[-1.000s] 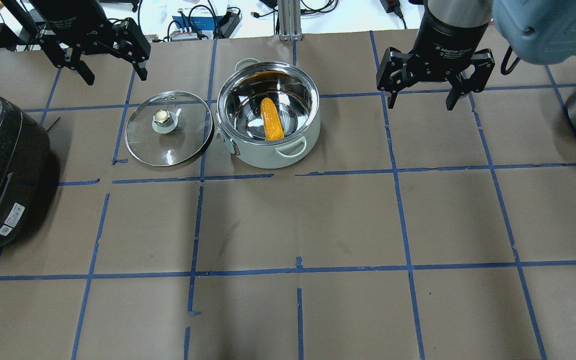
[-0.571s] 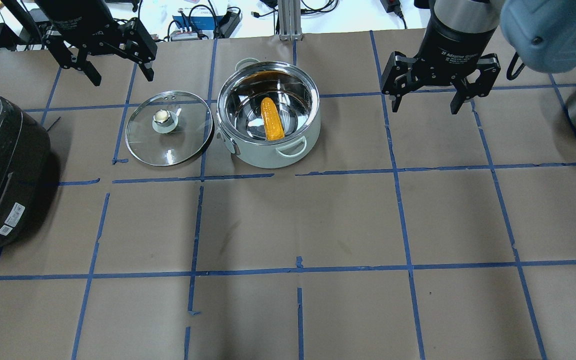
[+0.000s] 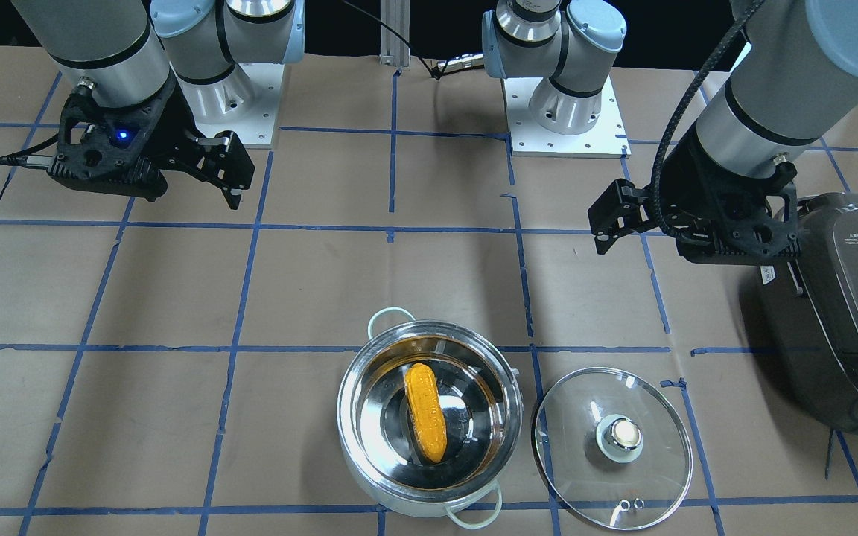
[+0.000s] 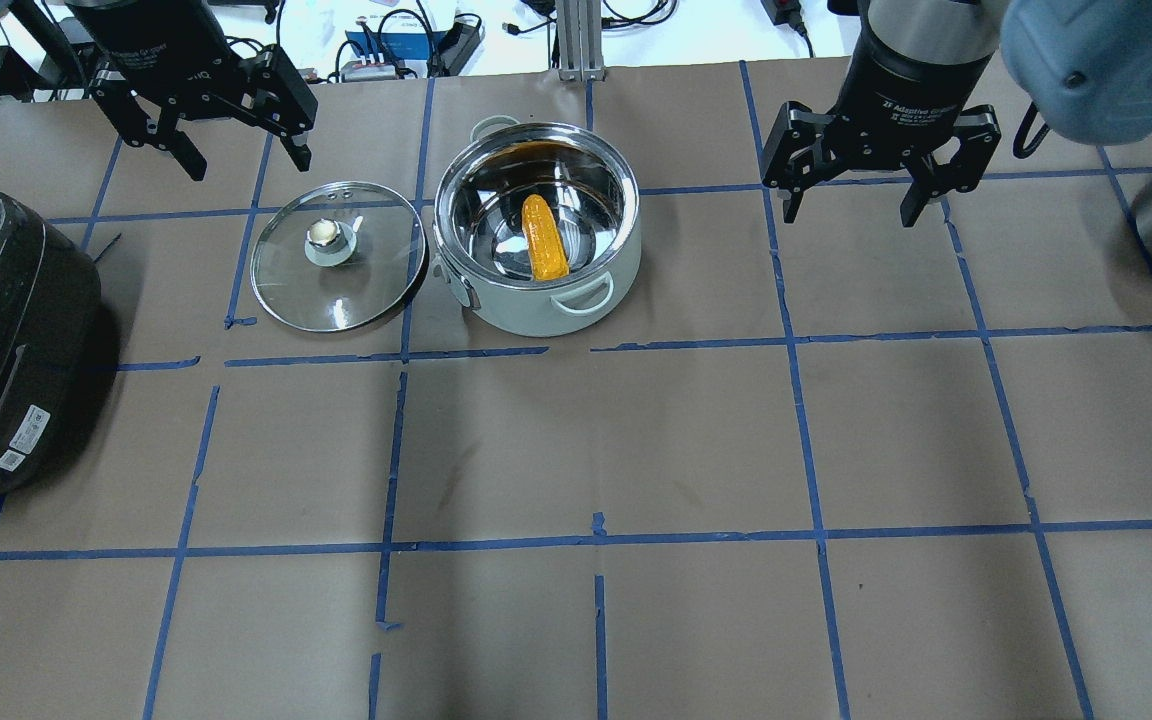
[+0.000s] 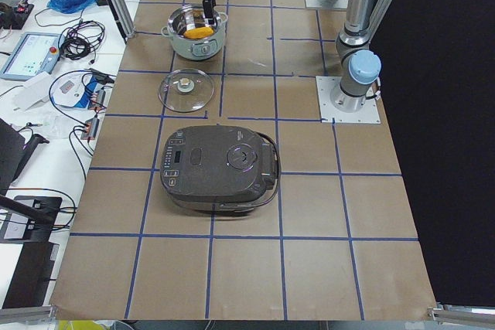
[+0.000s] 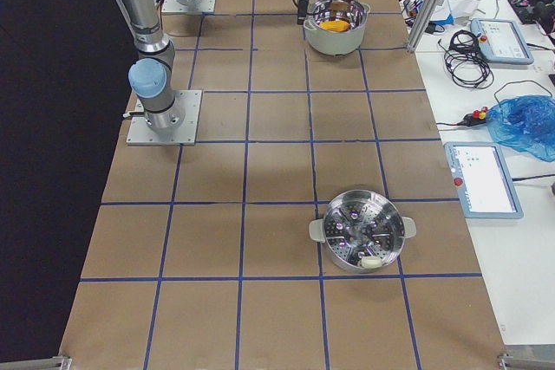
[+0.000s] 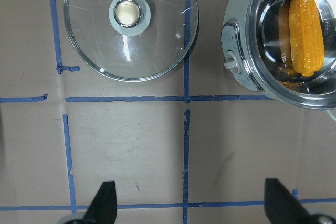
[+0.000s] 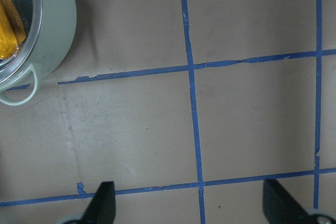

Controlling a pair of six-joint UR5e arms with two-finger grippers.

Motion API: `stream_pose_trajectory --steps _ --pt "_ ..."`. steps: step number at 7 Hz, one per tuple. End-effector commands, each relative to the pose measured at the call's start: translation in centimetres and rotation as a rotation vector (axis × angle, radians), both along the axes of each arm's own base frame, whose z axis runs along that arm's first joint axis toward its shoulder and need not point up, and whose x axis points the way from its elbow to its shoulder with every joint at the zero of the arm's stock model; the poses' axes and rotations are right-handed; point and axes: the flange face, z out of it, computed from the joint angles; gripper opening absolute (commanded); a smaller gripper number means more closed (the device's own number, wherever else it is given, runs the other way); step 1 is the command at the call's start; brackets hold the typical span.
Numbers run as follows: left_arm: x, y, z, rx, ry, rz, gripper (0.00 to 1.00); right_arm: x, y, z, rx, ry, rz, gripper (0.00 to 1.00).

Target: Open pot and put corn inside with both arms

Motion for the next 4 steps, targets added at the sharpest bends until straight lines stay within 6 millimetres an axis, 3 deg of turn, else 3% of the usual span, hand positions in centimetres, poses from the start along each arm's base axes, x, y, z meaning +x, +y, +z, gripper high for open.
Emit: stream_pose_trajectory --steps 1,4 --pt "-0.1 0.8 -0.3 0.008 0.001 -0.004 1.0 0.1 0.0 0.0 -0.002 0.0 0.028 1.0" --pt "-0.2 3.1 -0.7 0.023 0.002 -0.004 1.0 0.2 0.0 0.3 -0.008 -0.001 0.028 1.0"
